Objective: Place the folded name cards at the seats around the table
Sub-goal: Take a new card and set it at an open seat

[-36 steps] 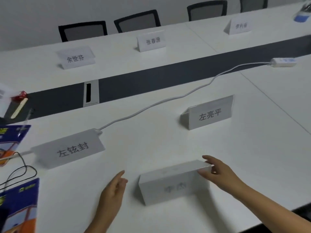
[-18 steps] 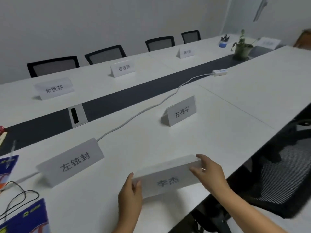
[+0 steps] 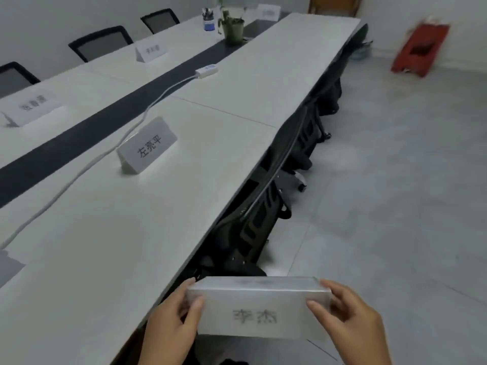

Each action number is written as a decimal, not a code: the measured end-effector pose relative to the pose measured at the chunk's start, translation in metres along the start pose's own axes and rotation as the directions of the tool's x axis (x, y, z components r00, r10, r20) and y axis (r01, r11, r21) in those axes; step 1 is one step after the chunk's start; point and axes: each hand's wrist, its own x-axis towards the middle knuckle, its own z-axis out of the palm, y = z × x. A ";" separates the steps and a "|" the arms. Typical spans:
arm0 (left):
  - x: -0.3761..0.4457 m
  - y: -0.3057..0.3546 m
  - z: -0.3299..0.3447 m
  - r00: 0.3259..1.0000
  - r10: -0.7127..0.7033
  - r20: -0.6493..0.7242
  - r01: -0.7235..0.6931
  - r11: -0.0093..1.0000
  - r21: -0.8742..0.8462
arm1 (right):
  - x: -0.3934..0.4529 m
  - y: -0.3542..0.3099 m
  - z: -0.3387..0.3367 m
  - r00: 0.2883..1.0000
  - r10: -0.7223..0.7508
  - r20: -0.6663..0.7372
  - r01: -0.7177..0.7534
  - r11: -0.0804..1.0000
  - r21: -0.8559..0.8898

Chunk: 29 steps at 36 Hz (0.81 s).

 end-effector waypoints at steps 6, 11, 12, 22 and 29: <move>-0.014 0.024 0.126 0.989 -0.018 0.150 0.015 1.000 0.023 | 0.014 0.065 -0.096 0.972 0.090 -0.217 -0.084 0.996 0.037; -0.022 0.044 0.225 0.953 -0.034 0.303 0.049 0.998 -0.042 | 0.035 0.103 -0.181 0.920 0.161 -0.357 -0.141 0.987 0.083; -0.023 0.053 0.241 0.948 -0.030 0.318 0.048 0.998 -0.049 | 0.040 0.108 -0.196 0.909 0.177 -0.376 -0.154 0.984 0.091; 0.030 0.109 0.361 0.941 -0.021 0.337 0.029 0.999 -0.019 | 0.148 0.127 -0.267 0.826 0.282 -0.488 -0.176 0.952 0.252; 0.142 0.186 0.451 0.953 0.012 0.304 0.027 0.992 -0.126 | 0.312 0.095 -0.303 0.857 0.220 -0.466 -0.164 0.974 0.158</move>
